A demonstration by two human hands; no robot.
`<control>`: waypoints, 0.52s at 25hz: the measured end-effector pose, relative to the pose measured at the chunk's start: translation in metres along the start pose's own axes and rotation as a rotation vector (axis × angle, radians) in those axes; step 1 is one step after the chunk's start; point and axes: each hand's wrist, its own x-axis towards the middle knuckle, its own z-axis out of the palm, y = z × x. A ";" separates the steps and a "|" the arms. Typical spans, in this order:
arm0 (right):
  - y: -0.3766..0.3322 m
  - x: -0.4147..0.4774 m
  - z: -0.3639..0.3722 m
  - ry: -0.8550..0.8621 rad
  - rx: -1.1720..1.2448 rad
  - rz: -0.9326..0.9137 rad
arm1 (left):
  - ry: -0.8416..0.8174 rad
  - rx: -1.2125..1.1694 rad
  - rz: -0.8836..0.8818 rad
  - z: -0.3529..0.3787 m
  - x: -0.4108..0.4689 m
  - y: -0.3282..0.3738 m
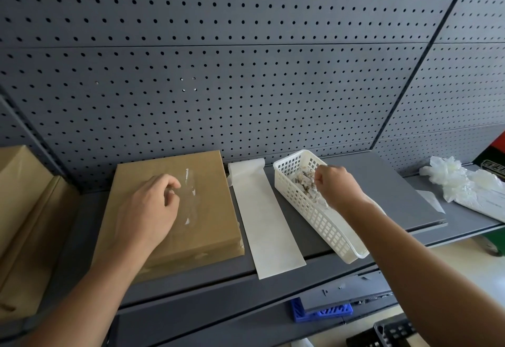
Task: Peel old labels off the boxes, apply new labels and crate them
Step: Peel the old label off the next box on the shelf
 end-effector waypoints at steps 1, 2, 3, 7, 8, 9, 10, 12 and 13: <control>-0.002 -0.003 0.003 -0.010 -0.053 -0.016 | 0.000 -0.002 -0.002 0.000 -0.001 0.000; -0.002 -0.006 0.006 -0.021 -0.089 -0.039 | -0.002 -0.007 -0.004 0.000 -0.001 0.000; -0.002 -0.008 0.009 -0.032 -0.105 -0.063 | -0.004 -0.012 -0.005 0.000 -0.002 -0.001; 0.007 -0.008 0.019 -0.063 -0.122 -0.140 | -0.012 -0.021 -0.025 -0.002 -0.004 -0.002; 0.007 -0.008 0.022 -0.072 -0.102 -0.146 | -0.013 -0.018 -0.027 -0.002 -0.005 -0.003; 0.007 -0.009 0.024 -0.076 -0.076 -0.151 | -0.012 -0.017 -0.029 -0.002 -0.005 -0.004; 0.006 -0.009 0.026 -0.079 -0.047 -0.158 | -0.008 -0.018 -0.031 -0.003 -0.006 -0.005; 0.005 -0.011 0.026 -0.088 0.004 -0.170 | -0.003 -0.031 -0.030 -0.004 -0.005 -0.007; 0.005 -0.012 0.025 -0.088 0.030 -0.174 | 0.002 -0.040 -0.026 -0.004 -0.005 -0.008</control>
